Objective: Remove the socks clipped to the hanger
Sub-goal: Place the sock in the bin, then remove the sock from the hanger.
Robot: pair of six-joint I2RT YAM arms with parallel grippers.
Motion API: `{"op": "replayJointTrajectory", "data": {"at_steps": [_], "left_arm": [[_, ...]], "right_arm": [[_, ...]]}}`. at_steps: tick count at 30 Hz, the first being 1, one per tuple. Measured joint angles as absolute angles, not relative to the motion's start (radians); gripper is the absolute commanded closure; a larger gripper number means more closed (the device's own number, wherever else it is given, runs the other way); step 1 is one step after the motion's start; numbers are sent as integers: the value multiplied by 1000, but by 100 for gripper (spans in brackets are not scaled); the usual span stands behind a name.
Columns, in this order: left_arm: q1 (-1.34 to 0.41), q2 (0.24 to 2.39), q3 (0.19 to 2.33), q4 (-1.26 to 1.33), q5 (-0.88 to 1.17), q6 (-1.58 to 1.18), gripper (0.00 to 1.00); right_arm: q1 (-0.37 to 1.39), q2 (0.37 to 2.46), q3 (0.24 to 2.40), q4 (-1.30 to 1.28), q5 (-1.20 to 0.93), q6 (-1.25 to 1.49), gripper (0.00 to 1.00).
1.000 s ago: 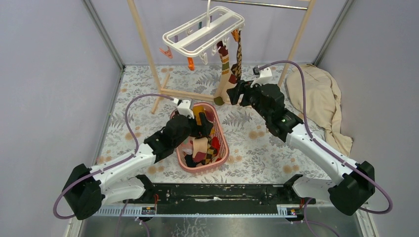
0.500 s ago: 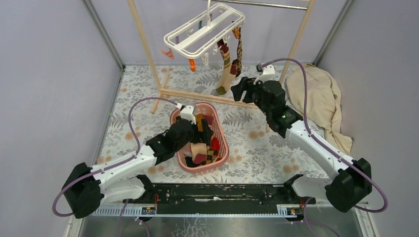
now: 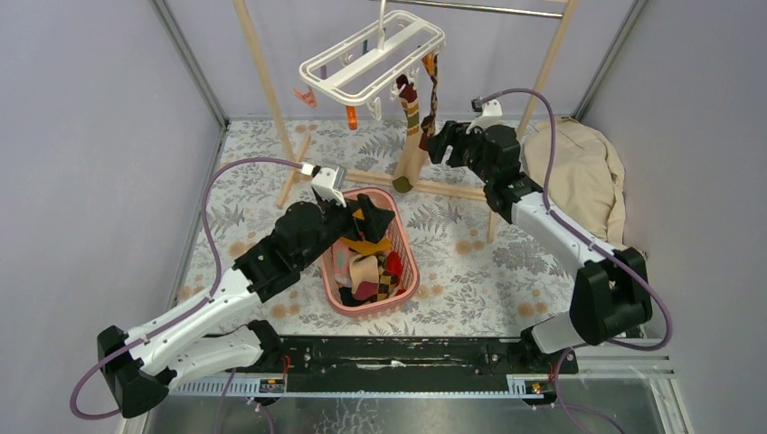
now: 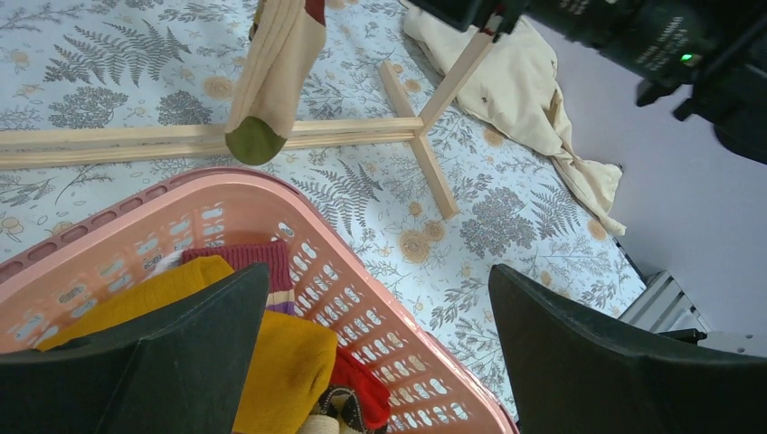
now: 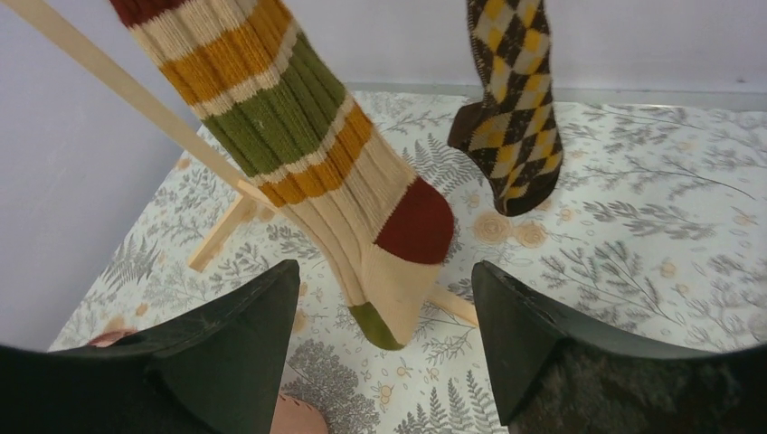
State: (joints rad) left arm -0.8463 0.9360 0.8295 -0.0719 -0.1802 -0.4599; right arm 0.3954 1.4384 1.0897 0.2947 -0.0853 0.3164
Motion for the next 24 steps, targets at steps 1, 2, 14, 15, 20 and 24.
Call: {"op": "replayJointTrajectory", "data": {"at_steps": [1, 2, 14, 15, 20, 24], "left_arm": [[-846, 934, 830, -71, -182, -453, 1], [-847, 933, 830, -72, -183, -449, 1], [-847, 941, 822, -65, -196, -423, 1], [-847, 941, 820, -65, -199, -422, 1], [-847, 941, 815, -64, -211, -418, 1], [-847, 945, 812, -62, -220, -416, 1]], "right_arm": [[390, 1460, 1090, 317, -109, 311, 22], [387, 1483, 1090, 337, -134, 305, 22], [385, 1716, 1092, 600, -225, 231, 9], [385, 1730, 1094, 615, -212, 231, 8], [385, 1821, 1167, 649, -169, 248, 8], [385, 1880, 1231, 711, -219, 288, 8]]}}
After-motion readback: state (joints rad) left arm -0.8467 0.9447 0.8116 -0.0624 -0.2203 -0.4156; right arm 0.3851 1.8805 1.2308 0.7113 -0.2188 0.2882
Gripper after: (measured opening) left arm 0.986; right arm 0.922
